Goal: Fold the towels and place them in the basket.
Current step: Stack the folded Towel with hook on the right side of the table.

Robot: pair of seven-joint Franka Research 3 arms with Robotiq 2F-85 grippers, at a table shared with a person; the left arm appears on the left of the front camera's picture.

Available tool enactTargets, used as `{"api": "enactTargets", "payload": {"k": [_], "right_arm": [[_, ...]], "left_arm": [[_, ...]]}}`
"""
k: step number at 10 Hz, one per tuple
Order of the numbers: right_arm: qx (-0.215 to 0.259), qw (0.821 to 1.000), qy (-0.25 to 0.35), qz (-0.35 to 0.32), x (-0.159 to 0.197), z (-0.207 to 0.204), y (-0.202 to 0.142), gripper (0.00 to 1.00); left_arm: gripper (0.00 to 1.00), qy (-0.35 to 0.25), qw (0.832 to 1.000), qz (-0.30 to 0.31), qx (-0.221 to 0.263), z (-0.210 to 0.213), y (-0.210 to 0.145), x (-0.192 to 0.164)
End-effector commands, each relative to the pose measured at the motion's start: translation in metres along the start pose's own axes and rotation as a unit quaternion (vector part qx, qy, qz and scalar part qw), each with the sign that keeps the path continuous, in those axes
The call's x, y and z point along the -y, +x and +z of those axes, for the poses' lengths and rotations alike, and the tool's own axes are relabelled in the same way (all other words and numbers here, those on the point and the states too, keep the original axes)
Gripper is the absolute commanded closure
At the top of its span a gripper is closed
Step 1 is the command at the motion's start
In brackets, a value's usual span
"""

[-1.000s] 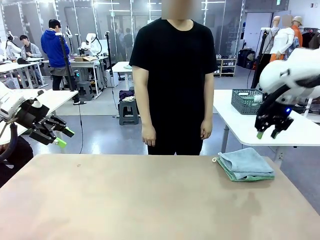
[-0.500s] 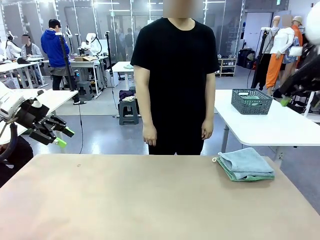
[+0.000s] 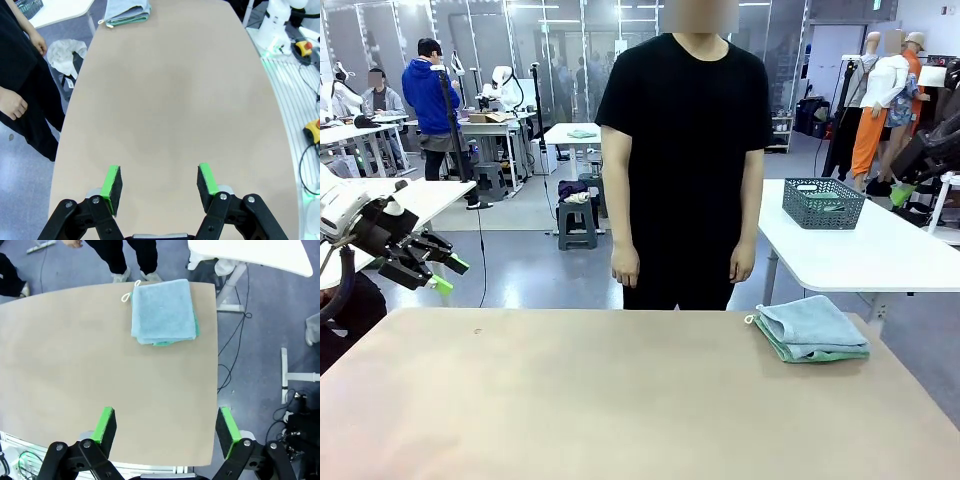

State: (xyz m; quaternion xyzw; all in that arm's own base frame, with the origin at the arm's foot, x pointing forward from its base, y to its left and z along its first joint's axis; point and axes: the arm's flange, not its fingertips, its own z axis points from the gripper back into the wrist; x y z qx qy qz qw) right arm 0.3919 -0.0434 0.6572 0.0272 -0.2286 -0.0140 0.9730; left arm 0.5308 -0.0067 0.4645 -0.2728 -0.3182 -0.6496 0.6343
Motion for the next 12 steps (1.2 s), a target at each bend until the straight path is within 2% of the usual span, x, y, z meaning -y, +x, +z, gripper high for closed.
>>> {"api": "enactTargets", "payload": {"k": [1, 12], "right_arm": [[0.003, 1.000, 0.005, -0.009, 0.0028, 0.0025, 0.0039, 0.00], [0.003, 1.000, 0.005, -0.009, 0.0028, 0.0025, 0.0039, 0.00]], "left_arm": [[0.24, 0.002, 1.000, -0.001, -0.001, 0.0001, 0.0004, -0.0003], [0.24, 0.002, 1.000, -0.001, -0.001, 0.0001, 0.0004, -0.0003]]}}
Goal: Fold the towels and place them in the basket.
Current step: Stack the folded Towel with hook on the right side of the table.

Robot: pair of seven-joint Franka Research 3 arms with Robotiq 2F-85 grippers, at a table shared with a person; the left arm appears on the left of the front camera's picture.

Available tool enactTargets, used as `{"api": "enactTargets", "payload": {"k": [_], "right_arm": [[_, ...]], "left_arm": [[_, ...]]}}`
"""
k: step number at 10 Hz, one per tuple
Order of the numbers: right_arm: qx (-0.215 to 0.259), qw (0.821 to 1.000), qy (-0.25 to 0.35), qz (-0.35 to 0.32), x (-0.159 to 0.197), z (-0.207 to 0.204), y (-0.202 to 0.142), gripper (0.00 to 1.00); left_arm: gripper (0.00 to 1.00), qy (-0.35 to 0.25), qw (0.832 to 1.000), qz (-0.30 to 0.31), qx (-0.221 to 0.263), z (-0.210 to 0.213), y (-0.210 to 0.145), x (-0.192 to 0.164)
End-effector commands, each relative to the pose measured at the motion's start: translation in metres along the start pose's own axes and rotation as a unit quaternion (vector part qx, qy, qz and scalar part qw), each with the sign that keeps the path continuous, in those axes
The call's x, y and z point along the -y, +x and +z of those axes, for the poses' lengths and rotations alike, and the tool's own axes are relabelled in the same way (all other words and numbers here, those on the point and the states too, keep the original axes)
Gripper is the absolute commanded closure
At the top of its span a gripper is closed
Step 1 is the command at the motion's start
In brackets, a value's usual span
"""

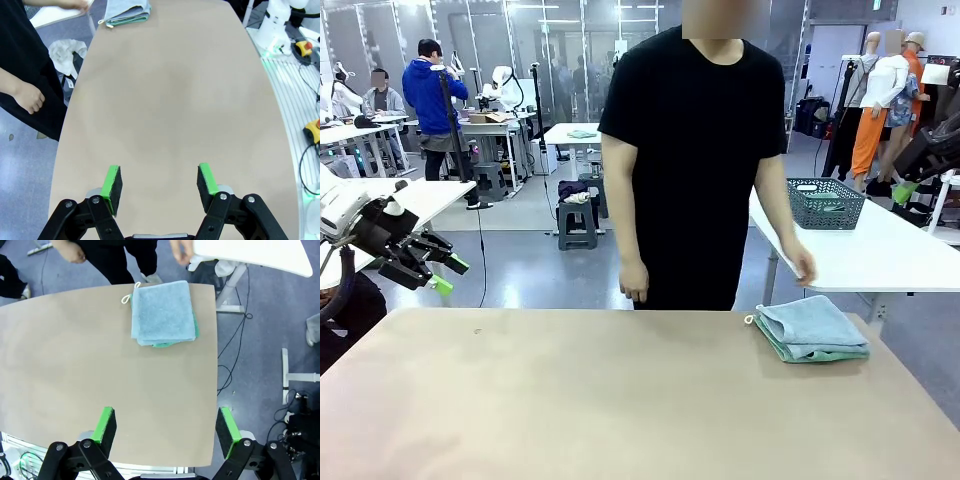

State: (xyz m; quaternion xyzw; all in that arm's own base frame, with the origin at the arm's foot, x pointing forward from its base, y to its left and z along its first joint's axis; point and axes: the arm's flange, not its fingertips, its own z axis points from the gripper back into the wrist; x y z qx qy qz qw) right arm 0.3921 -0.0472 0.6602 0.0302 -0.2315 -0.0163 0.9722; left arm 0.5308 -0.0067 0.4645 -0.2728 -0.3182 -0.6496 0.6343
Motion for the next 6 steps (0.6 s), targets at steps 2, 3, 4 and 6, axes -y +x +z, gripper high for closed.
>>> {"api": "enactTargets", "payload": {"k": [2, 3, 4, 6], "right_arm": [[0.000, 1.000, 0.003, -0.006, -0.0009, -0.0002, 0.0022, 0.00], [0.000, 1.000, 0.003, -0.006, -0.0009, -0.0002, 0.0022, 0.00], [0.000, 1.000, 0.003, -0.006, -0.0009, -0.0002, 0.0022, 0.00], [0.000, 1.000, 0.003, -0.006, -0.0009, -0.0002, 0.0022, 0.00]], "left_arm": [[0.24, 0.002, 1.000, -0.001, -0.001, 0.0000, 0.0004, -0.0003], [0.24, 0.002, 1.000, -0.001, -0.001, 0.0000, 0.0004, -0.0003], [0.24, 0.002, 1.000, -0.001, -0.001, 0.0000, 0.0004, -0.0003], [0.24, 0.002, 1.000, -0.001, -0.001, 0.0000, 0.0004, -0.0003]]}}
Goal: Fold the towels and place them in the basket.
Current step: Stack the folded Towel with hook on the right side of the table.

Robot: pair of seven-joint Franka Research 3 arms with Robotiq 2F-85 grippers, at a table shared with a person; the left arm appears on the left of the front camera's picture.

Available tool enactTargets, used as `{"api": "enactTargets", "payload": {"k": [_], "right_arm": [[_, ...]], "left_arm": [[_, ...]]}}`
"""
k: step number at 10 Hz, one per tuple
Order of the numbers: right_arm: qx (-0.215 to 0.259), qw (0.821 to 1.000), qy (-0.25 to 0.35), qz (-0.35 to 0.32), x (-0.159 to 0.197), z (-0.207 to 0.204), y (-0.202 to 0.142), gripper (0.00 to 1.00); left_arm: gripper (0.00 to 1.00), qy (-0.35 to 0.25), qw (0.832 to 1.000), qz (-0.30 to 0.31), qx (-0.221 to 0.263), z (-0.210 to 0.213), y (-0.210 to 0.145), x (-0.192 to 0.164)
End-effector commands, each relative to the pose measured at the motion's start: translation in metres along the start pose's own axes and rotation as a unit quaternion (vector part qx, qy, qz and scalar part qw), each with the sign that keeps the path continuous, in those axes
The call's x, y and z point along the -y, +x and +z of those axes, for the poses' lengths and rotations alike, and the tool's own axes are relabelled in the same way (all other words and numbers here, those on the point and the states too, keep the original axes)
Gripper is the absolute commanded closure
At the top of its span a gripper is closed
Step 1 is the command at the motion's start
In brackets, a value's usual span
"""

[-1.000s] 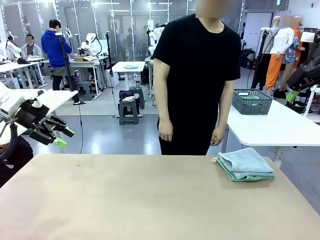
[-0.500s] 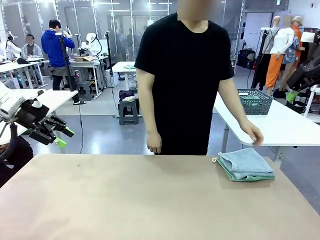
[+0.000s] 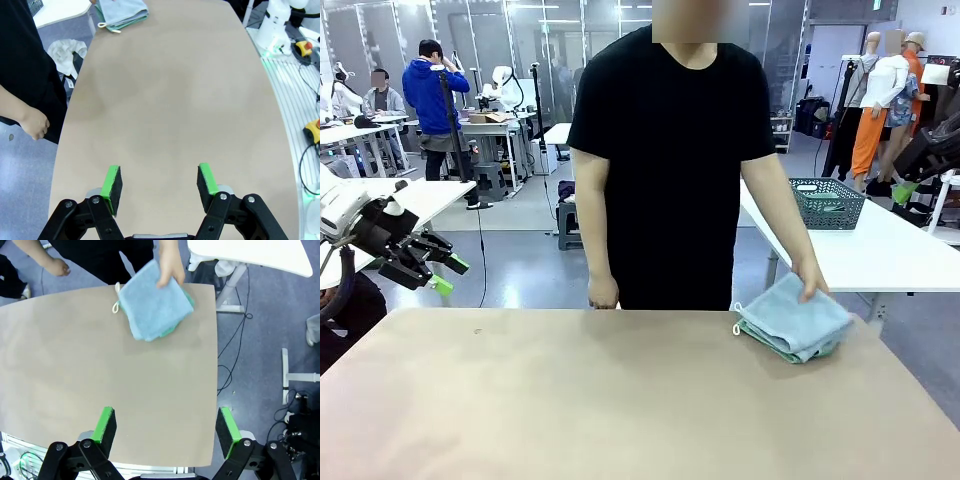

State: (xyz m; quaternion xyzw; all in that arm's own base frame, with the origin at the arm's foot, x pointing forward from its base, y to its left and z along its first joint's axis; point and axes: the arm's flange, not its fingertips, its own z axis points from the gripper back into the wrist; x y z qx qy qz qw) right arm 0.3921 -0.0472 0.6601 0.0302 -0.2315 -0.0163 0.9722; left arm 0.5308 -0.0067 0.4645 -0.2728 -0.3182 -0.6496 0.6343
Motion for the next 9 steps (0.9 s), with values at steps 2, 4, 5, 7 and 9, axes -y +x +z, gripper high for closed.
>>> {"api": "enactTargets", "payload": {"k": [2, 4, 5, 7, 9], "right_arm": [[0.000, 1.000, 0.003, -0.006, -0.0009, -0.0002, 0.0022, 0.00], [0.000, 1.000, 0.003, -0.006, -0.0009, -0.0002, 0.0022, 0.00], [0.000, 1.000, 0.003, -0.006, -0.0009, -0.0002, 0.0022, 0.00], [0.000, 1.000, 0.003, -0.006, -0.0009, -0.0002, 0.0022, 0.00], [0.000, 1.000, 0.003, -0.006, -0.0009, -0.0002, 0.0022, 0.00]], "left_arm": [[0.24, 0.002, 1.000, -0.001, -0.001, 0.0000, 0.0004, -0.0003], [0.24, 0.002, 1.000, -0.001, -0.001, 0.0000, 0.0004, -0.0003], [0.24, 0.002, 1.000, -0.001, -0.001, 0.0000, 0.0004, -0.0003], [0.24, 0.002, 1.000, -0.001, -0.001, 0.0000, 0.0004, -0.0003], [0.24, 0.002, 1.000, -0.001, -0.001, 0.0000, 0.0004, -0.0003]]}}
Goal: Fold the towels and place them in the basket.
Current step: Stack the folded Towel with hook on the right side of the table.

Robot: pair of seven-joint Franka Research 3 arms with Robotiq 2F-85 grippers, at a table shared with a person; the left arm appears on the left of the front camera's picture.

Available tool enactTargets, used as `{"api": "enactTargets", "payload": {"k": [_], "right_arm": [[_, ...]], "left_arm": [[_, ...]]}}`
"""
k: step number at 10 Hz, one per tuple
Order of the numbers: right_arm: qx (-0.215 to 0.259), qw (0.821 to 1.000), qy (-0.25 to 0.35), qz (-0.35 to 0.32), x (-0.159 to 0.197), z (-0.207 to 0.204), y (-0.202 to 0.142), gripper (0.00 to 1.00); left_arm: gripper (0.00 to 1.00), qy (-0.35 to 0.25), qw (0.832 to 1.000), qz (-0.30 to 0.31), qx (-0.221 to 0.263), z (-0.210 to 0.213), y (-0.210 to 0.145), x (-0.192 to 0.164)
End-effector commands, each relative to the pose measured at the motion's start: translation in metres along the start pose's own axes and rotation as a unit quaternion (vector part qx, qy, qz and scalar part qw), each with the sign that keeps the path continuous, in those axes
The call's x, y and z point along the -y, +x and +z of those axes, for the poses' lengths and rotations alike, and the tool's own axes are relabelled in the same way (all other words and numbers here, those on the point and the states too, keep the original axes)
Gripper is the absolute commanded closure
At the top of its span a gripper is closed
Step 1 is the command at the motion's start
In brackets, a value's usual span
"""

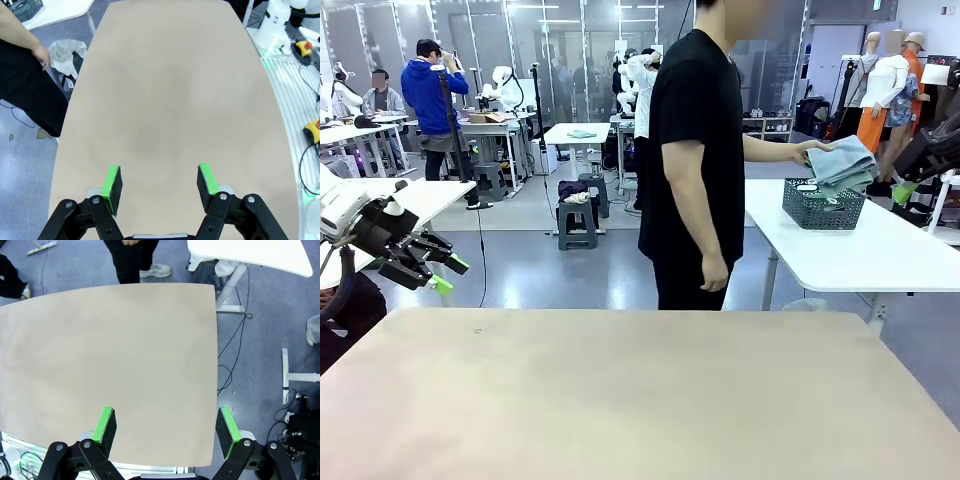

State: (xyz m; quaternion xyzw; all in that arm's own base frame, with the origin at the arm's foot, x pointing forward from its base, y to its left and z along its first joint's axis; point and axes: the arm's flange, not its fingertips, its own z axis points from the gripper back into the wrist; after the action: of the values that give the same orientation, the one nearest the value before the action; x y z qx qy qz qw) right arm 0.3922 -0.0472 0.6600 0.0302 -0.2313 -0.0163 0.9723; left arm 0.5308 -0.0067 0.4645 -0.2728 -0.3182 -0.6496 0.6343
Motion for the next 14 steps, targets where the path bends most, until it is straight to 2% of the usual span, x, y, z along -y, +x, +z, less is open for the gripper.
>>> {"api": "enactTargets", "payload": {"k": [1, 14], "right_arm": [[0.000, 1.000, 0.003, -0.006, -0.0009, 0.0000, 0.0022, 0.00], [0.000, 1.000, 0.003, -0.006, -0.0009, 0.0000, 0.0022, 0.00]], "left_arm": [[0.24, 0.002, 1.000, -0.001, -0.001, 0.0000, 0.0004, -0.0003], [0.24, 0.002, 1.000, -0.001, -0.001, 0.0000, 0.0004, -0.0003]]}}
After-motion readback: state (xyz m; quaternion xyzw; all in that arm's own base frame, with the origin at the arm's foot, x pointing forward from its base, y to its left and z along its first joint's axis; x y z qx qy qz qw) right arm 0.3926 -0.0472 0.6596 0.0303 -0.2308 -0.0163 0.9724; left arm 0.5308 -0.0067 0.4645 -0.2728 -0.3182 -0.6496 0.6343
